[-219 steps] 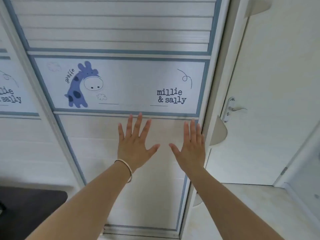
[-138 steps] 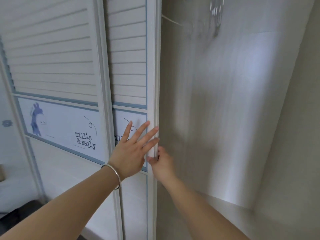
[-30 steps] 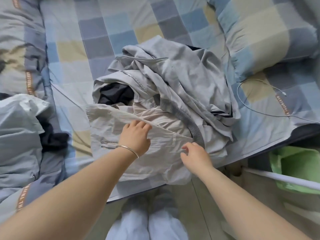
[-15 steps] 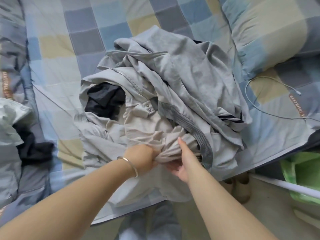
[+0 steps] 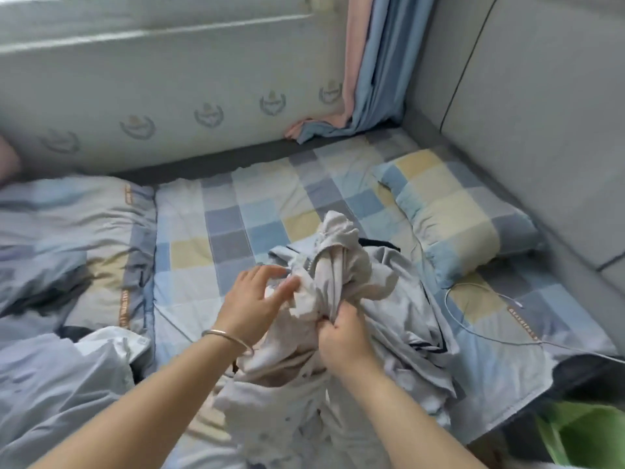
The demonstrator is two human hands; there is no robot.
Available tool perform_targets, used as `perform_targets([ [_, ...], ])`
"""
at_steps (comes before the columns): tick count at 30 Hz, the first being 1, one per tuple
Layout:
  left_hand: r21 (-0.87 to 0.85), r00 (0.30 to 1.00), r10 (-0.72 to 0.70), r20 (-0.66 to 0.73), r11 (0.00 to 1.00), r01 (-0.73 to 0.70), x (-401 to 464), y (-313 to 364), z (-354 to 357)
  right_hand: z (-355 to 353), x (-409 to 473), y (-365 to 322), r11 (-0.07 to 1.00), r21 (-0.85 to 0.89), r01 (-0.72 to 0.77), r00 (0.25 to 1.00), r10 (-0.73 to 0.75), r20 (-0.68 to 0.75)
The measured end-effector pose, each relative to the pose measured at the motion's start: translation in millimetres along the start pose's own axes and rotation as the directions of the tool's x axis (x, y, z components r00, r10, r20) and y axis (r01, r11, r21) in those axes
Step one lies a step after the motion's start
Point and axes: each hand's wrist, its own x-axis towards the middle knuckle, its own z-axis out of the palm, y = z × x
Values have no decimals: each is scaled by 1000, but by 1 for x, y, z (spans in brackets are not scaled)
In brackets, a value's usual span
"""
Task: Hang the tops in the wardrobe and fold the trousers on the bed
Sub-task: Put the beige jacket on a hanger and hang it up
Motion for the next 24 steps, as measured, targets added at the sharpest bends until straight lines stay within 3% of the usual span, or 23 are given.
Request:
perform_targets([
  [2,-200,999,-35,29,979,40,5,40,-37,-15,-11,-40,976,-72,206,978,-206,-5],
  [4,-530,977,-123,172,824,197,4,69,-68,-31,-21,-66,917,-172,361,930,-367,-4],
  [5,-592,957,-101,270,767,248,1,78,-81,-38,-27,-79,897,-207,390,917,-399,-4],
  [8,-559,908,-6,418,786,263,-7,103,-100,-54,-34,-102,860,-250,444,891,-454,21],
  [10,-612,947,-45,317,754,241,-10,117,-106,-64,-35,-110,887,-229,401,913,-407,24],
  [12,-748,977,-97,190,631,208,-10,129,-113,-79,-36,-115,972,-50,231,972,-228,50],
  [14,-846,991,-81,105,517,132,-14,141,-121,-98,-35,-115,989,83,121,992,-123,16],
  [18,-890,993,105,59,455,5,-30,157,-146,-134,-26,-128,978,169,120,983,-94,-156],
  [20,-889,965,241,101,457,-21,-40,162,-160,-144,-18,-142,982,90,167,984,-161,-76],
  [24,-847,917,361,171,530,-51,-57,173,-185,-139,-1,-171,984,125,126,930,-161,332],
])
